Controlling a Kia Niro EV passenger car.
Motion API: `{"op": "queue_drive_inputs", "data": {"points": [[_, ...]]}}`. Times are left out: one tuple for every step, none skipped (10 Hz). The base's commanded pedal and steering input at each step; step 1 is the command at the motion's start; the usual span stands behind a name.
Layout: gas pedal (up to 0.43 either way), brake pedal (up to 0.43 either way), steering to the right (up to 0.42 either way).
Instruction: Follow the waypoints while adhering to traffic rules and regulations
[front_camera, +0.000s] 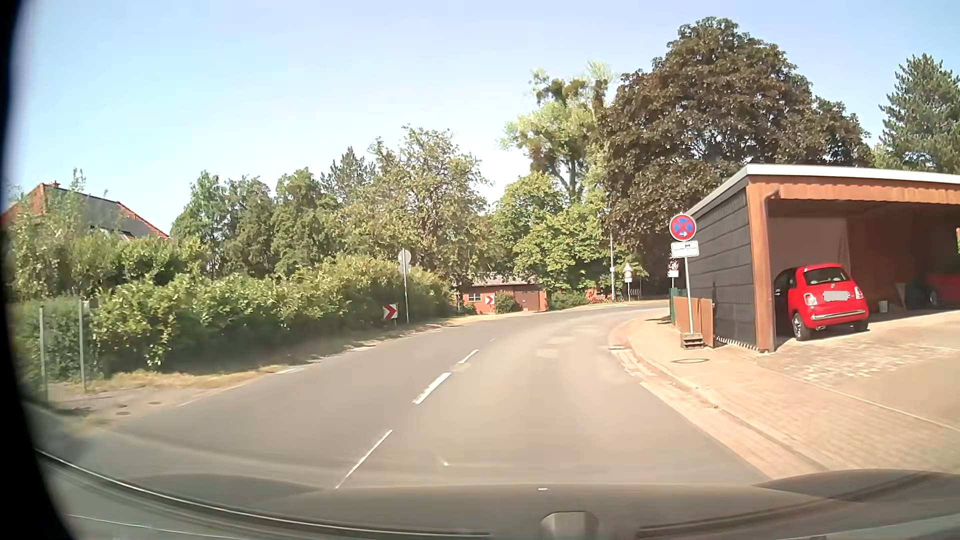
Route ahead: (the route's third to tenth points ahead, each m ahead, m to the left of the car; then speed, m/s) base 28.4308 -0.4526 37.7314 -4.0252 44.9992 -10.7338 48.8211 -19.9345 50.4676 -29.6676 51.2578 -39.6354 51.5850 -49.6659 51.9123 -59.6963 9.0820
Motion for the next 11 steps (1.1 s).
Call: {"op": "queue_drive_inputs", "data": {"points": [[0.11,0.006,0.014],[0.087,0.006,0.016],[0.0,0.006,0.018],[0.0,0.006,0.019],[0.0,0.006,0.018],[0.0,0.006,0.019],[0.0,0.006,0.019],[0.008,0.006,0.019],[0.087,0.006,0.019],[0.098,0.006,0.02],[0.11,0.006,0.02]]}}
